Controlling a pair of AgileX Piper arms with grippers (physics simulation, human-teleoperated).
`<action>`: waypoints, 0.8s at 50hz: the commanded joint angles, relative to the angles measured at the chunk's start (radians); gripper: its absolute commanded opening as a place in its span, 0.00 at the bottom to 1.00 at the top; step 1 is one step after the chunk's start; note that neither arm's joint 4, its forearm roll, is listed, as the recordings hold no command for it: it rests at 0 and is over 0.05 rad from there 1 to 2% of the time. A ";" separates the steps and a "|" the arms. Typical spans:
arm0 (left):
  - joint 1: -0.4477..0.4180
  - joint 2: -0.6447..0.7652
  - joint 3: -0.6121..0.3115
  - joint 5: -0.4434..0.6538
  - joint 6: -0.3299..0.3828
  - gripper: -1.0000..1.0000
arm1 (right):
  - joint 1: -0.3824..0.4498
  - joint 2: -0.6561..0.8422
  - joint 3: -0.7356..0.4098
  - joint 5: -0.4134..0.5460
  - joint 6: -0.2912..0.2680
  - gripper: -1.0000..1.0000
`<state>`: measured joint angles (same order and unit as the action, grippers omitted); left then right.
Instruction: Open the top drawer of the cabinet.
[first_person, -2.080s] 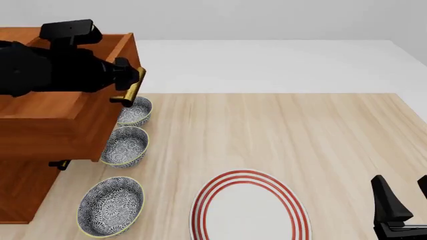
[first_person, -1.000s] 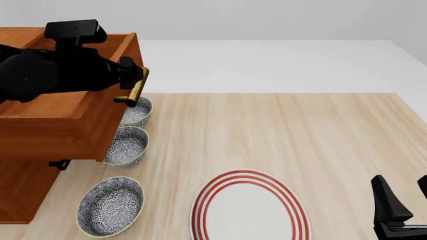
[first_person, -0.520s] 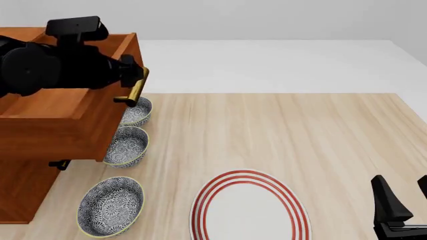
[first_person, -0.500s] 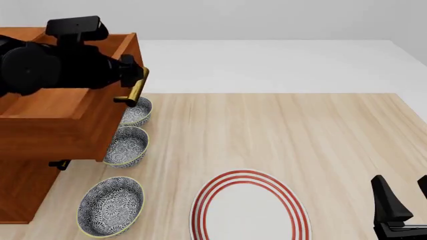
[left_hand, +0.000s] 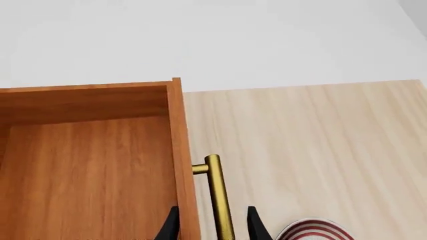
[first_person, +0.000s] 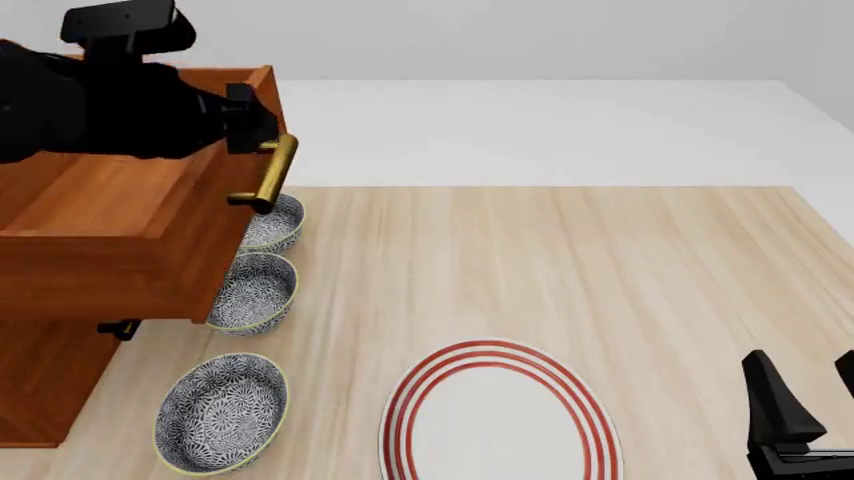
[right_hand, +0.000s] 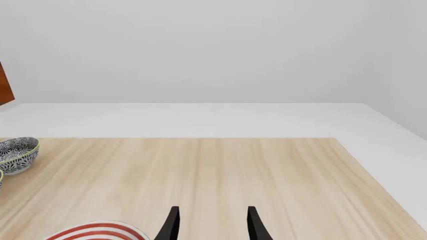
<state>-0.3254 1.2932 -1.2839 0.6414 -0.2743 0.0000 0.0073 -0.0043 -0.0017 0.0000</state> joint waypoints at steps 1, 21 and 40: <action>-0.056 -0.062 -0.093 -0.007 0.074 1.00 | 0.000 0.000 0.000 0.000 0.000 1.00; -0.051 -0.108 -0.142 0.049 0.096 1.00 | 0.000 0.000 0.000 0.000 0.000 1.00; -0.146 -0.191 -0.068 0.033 0.074 1.00 | 0.000 0.000 0.000 0.000 0.000 1.00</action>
<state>-0.4011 1.1553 -1.4012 0.6891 -0.1840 0.0000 0.0073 -0.0043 -0.0017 0.0000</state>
